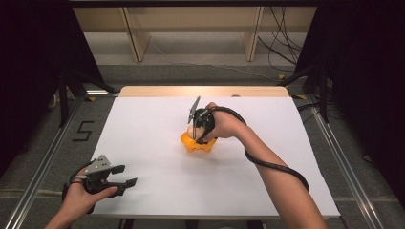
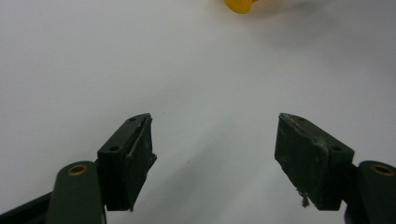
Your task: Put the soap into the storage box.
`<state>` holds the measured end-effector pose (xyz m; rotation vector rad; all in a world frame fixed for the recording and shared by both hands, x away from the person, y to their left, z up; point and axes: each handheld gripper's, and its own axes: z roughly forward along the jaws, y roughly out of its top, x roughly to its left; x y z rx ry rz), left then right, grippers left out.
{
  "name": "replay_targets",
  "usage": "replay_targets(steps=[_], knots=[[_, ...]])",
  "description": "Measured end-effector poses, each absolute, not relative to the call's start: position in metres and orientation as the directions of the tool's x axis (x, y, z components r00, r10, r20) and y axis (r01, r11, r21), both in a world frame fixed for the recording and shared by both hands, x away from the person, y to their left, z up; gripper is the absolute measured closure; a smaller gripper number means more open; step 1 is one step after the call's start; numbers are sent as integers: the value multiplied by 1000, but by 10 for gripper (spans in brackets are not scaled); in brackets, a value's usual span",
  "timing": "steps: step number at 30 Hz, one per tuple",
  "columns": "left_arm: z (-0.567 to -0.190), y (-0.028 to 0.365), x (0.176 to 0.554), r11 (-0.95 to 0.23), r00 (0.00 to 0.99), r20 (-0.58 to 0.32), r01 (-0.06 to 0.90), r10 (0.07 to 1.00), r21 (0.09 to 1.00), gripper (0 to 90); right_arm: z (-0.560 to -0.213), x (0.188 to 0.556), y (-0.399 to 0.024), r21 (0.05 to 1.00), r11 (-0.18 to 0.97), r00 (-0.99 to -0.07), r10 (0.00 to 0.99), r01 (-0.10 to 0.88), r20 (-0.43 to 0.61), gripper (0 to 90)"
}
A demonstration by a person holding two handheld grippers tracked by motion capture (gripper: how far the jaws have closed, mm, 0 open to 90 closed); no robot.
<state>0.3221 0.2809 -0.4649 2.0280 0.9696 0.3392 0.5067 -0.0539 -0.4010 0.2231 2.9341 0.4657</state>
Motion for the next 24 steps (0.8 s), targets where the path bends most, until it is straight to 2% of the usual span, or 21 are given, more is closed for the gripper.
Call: replay_targets(steps=[2,8,10,13,14,15,19,21,22,24], knots=[[-465,281,322,-341,664,-112,511,739,789,276,-401,508,-54,314,944,-978,153,102,-142,335],[-465,281,322,-341,664,-112,512,739,788,275,-405,508,-54,323,938,-979,170,126,-114,335],[-465,281,322,-340,664,-112,511,739,789,276,-405,510,-56,299,947,-978,162,117,-131,335],[-465,281,322,-347,664,-106,512,740,786,276,-405,511,-55,311,943,-976,170,121,-134,335],[-465,281,322,-340,664,-112,512,739,789,275,-406,513,-56,317,945,-979,134,80,-153,334],[-465,281,322,-341,664,-112,512,740,789,275,-405,508,-55,293,940,-969,217,175,-116,334],[-465,281,322,-350,664,-103,512,740,784,275,-406,508,-56,294,938,-970,222,184,-102,330],[-465,281,322,-351,662,-102,514,743,783,275,-406,509,-57,317,928,-968,234,194,-91,309],[-465,281,322,-347,664,-107,512,740,786,275,-402,508,-57,345,909,-959,274,235,-68,284],[-465,281,322,-341,664,-112,512,739,789,275,-398,508,-57,376,900,-961,266,221,-72,282]])
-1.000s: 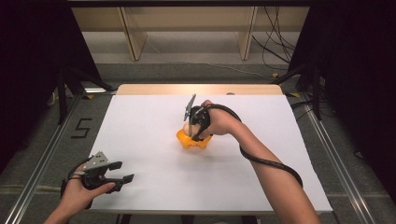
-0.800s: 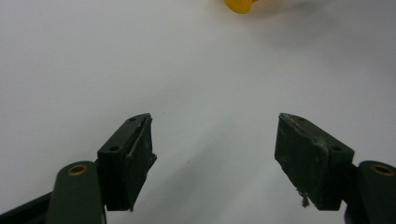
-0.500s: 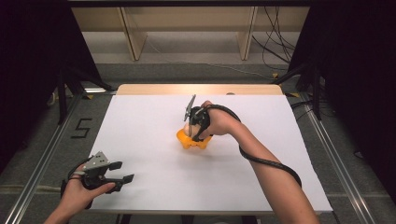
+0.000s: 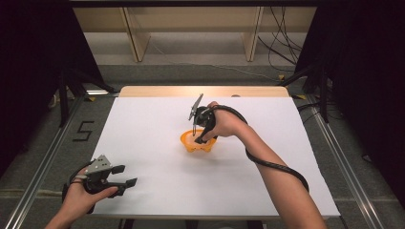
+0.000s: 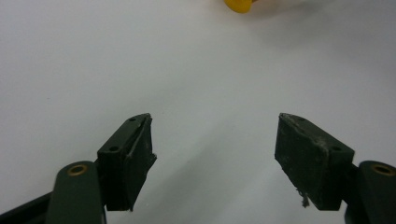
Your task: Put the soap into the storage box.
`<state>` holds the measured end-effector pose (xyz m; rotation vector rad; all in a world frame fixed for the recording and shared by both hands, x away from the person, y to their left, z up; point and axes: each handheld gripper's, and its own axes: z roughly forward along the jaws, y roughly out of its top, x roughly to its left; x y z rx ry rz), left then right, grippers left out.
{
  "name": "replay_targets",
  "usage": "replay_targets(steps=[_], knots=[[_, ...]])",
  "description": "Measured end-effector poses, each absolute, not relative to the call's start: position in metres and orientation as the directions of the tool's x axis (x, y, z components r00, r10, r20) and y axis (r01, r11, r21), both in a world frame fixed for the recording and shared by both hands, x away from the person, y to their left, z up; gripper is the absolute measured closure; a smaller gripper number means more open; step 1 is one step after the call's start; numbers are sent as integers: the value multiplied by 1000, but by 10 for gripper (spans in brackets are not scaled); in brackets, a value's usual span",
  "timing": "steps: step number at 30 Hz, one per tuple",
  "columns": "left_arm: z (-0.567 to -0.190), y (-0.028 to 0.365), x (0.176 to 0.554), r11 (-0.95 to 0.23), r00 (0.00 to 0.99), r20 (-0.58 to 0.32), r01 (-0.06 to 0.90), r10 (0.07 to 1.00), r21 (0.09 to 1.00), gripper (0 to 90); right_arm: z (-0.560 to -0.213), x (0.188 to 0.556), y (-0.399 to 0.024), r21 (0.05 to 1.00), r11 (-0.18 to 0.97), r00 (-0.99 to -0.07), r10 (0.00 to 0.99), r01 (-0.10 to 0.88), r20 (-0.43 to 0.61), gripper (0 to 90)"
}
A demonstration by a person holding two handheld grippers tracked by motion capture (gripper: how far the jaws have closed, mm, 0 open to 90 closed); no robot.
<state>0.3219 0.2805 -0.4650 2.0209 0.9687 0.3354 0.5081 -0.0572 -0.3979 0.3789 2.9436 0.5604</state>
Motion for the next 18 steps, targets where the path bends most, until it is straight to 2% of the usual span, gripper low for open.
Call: replay_targets(steps=[3,4,5,8,10,11,13,14,17,18], knots=[[-465,281,322,-349,664,-104,513,741,784,275,-394,506,-59,395,891,-960,271,222,-72,284],[-465,281,322,-355,661,-94,512,745,782,275,-392,504,-63,426,883,-964,253,194,-85,290],[-465,281,321,-335,655,-116,520,746,786,275,-392,504,-63,426,883,-964,253,194,-85,290],[-464,282,321,-341,658,-108,516,745,786,275,-390,494,-76,473,854,-953,292,218,-86,310],[-465,281,321,-333,659,-119,517,742,789,275,-392,483,-89,519,813,-932,354,264,-80,348],[-464,282,321,-337,662,-111,510,742,791,276,-396,471,-106,581,755,-903,423,305,-76,388],[-464,282,321,-333,662,-110,506,742,796,276,-399,462,-115,605,720,-885,462,339,-54,402],[-463,281,321,-335,661,-109,507,742,794,277,-407,445,-136,625,680,-861,508,383,-26,457],[-463,281,322,-342,664,-107,510,740,789,277,-420,425,-154,635,639,-826,563,434,-2,488],[-463,281,322,-341,663,-107,510,741,790,278,-427,413,-162,625,615,-798,603,480,20,515]])
